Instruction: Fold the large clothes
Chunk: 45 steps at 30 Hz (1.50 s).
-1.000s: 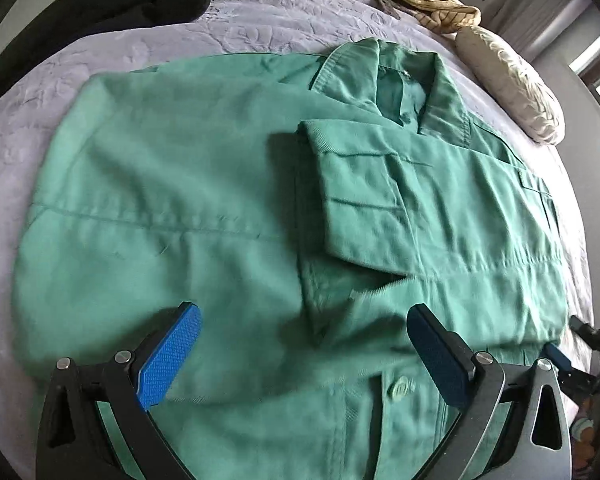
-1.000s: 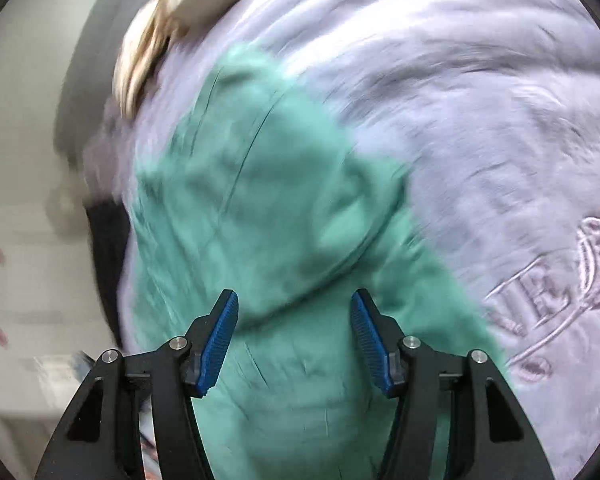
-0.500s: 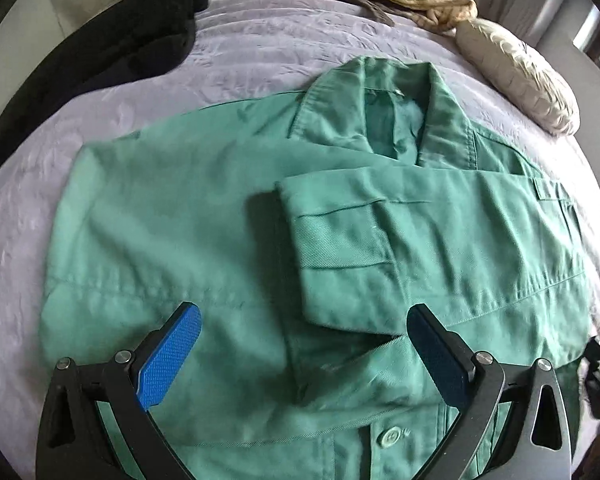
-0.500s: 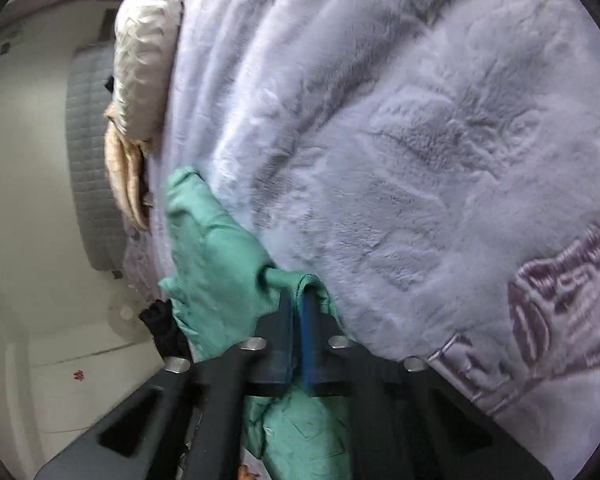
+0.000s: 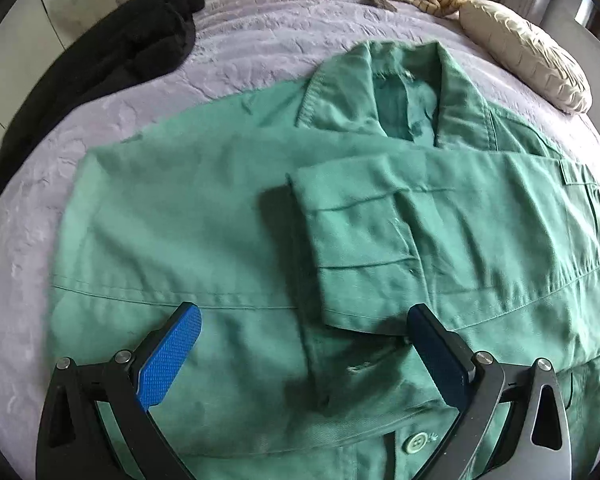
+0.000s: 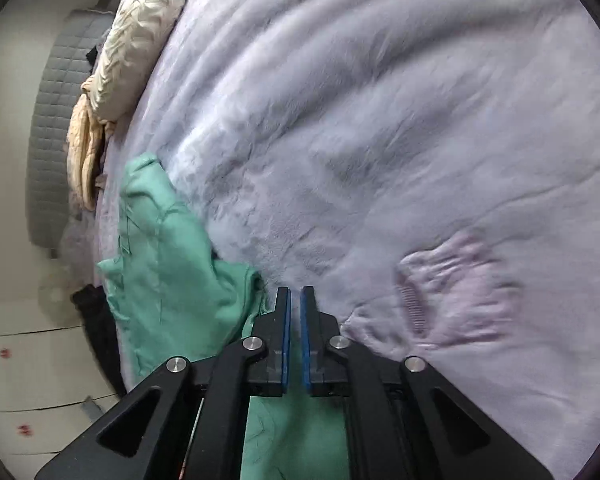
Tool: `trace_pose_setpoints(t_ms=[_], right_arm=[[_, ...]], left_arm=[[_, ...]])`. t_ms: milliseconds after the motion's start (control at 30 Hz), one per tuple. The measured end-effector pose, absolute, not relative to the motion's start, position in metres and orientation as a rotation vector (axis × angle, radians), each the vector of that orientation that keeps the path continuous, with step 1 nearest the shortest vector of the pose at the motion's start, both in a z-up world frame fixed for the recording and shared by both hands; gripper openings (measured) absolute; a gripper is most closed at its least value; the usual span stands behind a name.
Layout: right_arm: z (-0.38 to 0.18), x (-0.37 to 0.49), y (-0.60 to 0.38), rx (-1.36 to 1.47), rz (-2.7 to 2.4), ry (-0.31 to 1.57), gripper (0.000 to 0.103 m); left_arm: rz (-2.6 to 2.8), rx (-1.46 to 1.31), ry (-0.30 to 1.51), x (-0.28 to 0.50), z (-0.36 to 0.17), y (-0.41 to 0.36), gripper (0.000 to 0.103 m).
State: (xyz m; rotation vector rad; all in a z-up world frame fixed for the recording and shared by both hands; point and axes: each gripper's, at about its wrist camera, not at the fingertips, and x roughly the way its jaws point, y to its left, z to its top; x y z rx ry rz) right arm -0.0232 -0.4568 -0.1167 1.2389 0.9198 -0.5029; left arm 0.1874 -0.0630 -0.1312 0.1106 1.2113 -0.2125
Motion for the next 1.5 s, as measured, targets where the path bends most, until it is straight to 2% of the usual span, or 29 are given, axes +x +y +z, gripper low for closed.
trace_pose_setpoints(t_ms=[233, 400, 533, 633, 667, 700, 767, 900, 1067, 1100, 1167, 1200, 1233, 1267, 1333, 1500], right_arm=[[-0.070, 0.073, -0.447, 0.926, -0.224, 0.938, 0.010], [-0.080, 0.152, -0.437, 0.789, -0.152, 1.000, 0.010], [-0.096, 0.182, -0.433, 0.683, -0.170, 1.037, 0.010], [-0.122, 0.184, -0.441, 0.628, -0.240, 1.093, 0.009], [-0.133, 0.184, -0.449, 0.635, -0.275, 1.105, 0.004], [-0.139, 0.181, -0.456, 0.677, -0.274, 1.092, 0.000], [-0.147, 0.177, -0.468, 0.768, -0.267, 1.064, 0.000], [-0.138, 0.168, -0.472, 0.824, -0.291, 1.060, 0.002], [-0.099, 0.143, -0.453, 0.748, -0.237, 1.050, 0.004], [-0.094, 0.138, -0.447, 0.726, -0.222, 1.054, 0.004], [-0.084, 0.122, -0.427, 0.668, -0.173, 1.079, 0.004], [-0.083, 0.116, -0.418, 0.654, -0.153, 1.092, 0.004], [-0.082, 0.110, -0.411, 0.644, -0.138, 1.106, 0.004], [-0.083, 0.105, -0.402, 0.632, -0.123, 1.127, 0.004], [-0.088, 0.099, -0.394, 0.627, -0.118, 1.151, 0.004], [-0.115, 0.089, -0.397, 0.634, -0.159, 1.233, 0.002]], left_arm=[[-0.184, 0.092, 1.145, 0.196, -0.112, -0.055, 0.103], [-0.146, 0.095, 1.106, 0.218, -0.114, -0.057, 0.103], [-0.097, 0.113, 1.122, 0.231, -0.135, -0.058, 0.103], [-0.107, 0.120, 1.111, 0.239, -0.145, -0.058, 0.103], [-0.110, 0.130, 1.101, 0.243, -0.146, -0.058, 0.103], [-0.118, 0.137, 1.096, 0.248, -0.146, -0.059, 0.103], [-0.124, 0.143, 1.094, 0.257, -0.145, -0.059, 0.103], [-0.106, 0.162, 1.098, 0.254, -0.129, -0.054, 0.103], [-0.161, 0.184, 1.090, 0.213, -0.102, -0.043, 0.103], [-0.177, 0.189, 1.096, 0.201, -0.099, -0.042, 0.101], [-0.203, 0.179, 1.118, 0.180, -0.096, -0.040, 0.082], [-0.212, 0.164, 1.136, 0.174, -0.097, -0.040, 0.077], [-0.226, 0.136, 1.162, 0.171, -0.099, -0.041, 0.063], [-0.244, 0.108, 1.185, 0.168, -0.103, -0.042, 0.043], [-0.278, 0.074, 1.232, 0.167, -0.115, -0.048, 0.028], [-0.271, 0.089, 1.241, 0.164, -0.135, -0.049, 0.028]])
